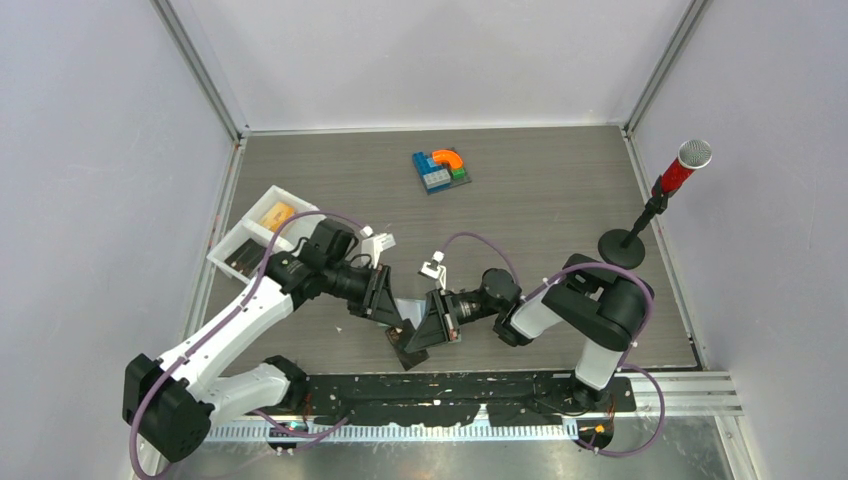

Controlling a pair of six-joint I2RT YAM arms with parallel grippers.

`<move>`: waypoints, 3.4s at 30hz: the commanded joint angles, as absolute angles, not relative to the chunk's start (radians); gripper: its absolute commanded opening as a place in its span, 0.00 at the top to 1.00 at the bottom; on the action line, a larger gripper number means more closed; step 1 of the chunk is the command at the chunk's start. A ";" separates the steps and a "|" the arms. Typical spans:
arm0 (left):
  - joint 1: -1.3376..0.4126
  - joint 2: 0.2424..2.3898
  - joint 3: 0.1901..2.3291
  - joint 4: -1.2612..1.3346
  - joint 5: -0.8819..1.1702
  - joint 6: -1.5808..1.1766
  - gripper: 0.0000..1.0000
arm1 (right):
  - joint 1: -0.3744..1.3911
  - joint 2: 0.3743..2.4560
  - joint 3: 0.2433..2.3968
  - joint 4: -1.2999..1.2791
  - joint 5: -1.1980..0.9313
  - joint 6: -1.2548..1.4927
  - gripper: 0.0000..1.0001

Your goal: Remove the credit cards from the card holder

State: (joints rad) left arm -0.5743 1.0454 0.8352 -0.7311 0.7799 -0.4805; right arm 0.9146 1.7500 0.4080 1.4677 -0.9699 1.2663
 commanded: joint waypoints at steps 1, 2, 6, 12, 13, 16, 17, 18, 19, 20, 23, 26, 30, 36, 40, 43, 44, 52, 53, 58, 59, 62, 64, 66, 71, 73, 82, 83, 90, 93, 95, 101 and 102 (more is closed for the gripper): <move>-0.573 1.058 0.812 -0.716 0.811 -0.461 0.74 | 0.919 1.757 0.429 1.611 -0.969 1.252 0.94; -0.573 1.058 0.804 -0.698 0.819 -0.473 0.74 | 0.919 1.757 0.429 1.611 -0.969 1.252 0.94; -0.572 1.055 0.788 -0.665 0.836 -0.495 0.83 | 0.920 1.757 0.434 1.610 -0.972 1.254 0.94; -0.562 1.030 0.813 -0.711 0.761 -0.488 1.00 | 0.919 1.753 0.442 1.597 -0.961 1.261 0.84; -0.555 1.021 0.818 -0.720 0.747 -0.488 1.00 | 0.919 1.749 0.440 1.591 -0.955 1.261 0.81; -0.516 0.984 0.823 -0.727 0.727 -0.497 1.00 | 0.919 1.707 0.434 1.550 -0.926 1.259 0.59; -0.492 0.971 0.825 -0.727 0.720 -0.499 1.00 | 0.919 1.696 0.434 1.534 -0.923 1.250 0.54; -0.474 0.957 0.827 -0.727 0.712 -0.504 1.00 | 0.919 1.670 0.435 1.492 -0.915 1.228 0.52; -0.460 0.943 0.831 -0.730 0.702 -0.506 1.00 | 0.919 1.656 0.437 1.463 -0.911 1.212 0.48; -0.433 0.928 0.837 -0.738 0.677 -0.508 1.00 | 0.919 1.623 0.441 1.383 -0.899 1.169 0.47; -0.368 0.871 0.858 -0.762 0.595 -0.516 1.00 | 0.919 1.537 0.462 1.135 -0.832 1.039 0.42; -0.311 0.802 0.883 -0.794 0.436 -0.525 1.00 | 0.919 1.406 0.508 0.761 -0.734 0.842 0.39; -0.226 0.722 0.904 -0.820 0.197 -0.561 1.00 | 0.919 1.280 0.545 0.500 -0.601 0.723 0.36; -0.111 0.694 0.922 -0.763 -0.064 -0.608 1.00 | 0.919 1.163 0.557 0.349 -0.465 0.682 0.30; -0.008 0.707 0.926 -0.669 -0.172 -0.626 1.00 | 0.919 1.103 0.552 0.286 -0.404 0.661 0.11; 0.108 0.735 0.922 -0.575 -0.173 -0.654 1.00 | 0.919 1.062 0.549 0.239 -0.380 0.645 0.01; 0.137 0.747 0.917 -0.543 -0.170 -0.665 1.00 | 0.919 1.049 0.549 0.225 -0.371 0.641 0.04; 0.470 0.888 0.819 -0.294 0.062 -0.805 1.00 | 0.919 1.032 0.550 0.204 -0.371 0.636 0.05; 0.505 0.908 0.803 -0.260 0.097 -0.820 1.00 | 0.919 1.034 0.551 0.207 -0.384 0.636 0.05; 0.620 1.022 0.758 -0.165 0.182 -0.845 1.00 | 0.919 1.036 0.587 0.153 -0.379 0.584 0.05; 0.635 1.041 0.752 -0.143 0.191 -0.846 1.00 | 0.919 1.029 0.588 0.150 -0.378 0.580 0.05; 0.669 1.093 0.746 -0.109 0.192 -0.848 1.00 | 0.917 1.013 0.587 0.146 -0.366 0.573 0.05; 0.683 1.117 0.742 -0.094 0.191 -0.857 1.00 | 0.917 1.004 0.585 0.147 -0.354 0.574 0.05; 0.684 1.133 0.738 -0.089 0.181 -0.857 1.00 | 0.915 1.003 0.586 0.147 -0.352 0.575 0.04; 0.685 1.176 0.726 -0.071 0.160 -0.834 1.00 | 0.895 0.999 0.596 0.128 -0.373 0.560 0.05; 0.684 1.193 0.726 -0.068 0.163 -0.831 1.00 | 0.887 0.990 0.605 0.108 -0.377 0.547 0.05; 0.684 1.238 0.726 -0.063 0.125 -0.807 0.86 | 0.852 0.918 0.595 0.063 -0.373 0.533 0.05; 0.684 1.245 0.728 -0.063 0.124 -0.806 0.86 | 0.847 0.915 0.595 0.060 -0.373 0.532 0.05; 0.683 1.272 0.744 -0.091 0.130 -0.775 0.82 | 0.832 0.901 0.597 0.028 -0.374 0.520 0.05; 0.685 1.267 0.750 -0.108 0.124 -0.773 0.81 | 0.831 0.895 0.594 0.027 -0.373 0.521 0.04; 0.684 1.265 0.759 -0.117 0.119 -0.771 0.80 | 0.831 0.894 0.596 0.023 -0.372 0.523 0.05; 0.684 1.248 0.785 -0.145 0.143 -0.772 0.75 | 0.828 0.891 0.604 -0.031 -0.355 0.515 0.05; 0.684 1.240 0.792 -0.159 0.145 -0.777 0.74 | 0.828 0.889 0.606 -0.042 -0.340 0.515 0.05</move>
State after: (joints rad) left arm 0.6765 1.2785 0.7341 -0.1394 0.1352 -0.7891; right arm 0.8333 0.9199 0.5591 -0.0044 -0.3714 0.5308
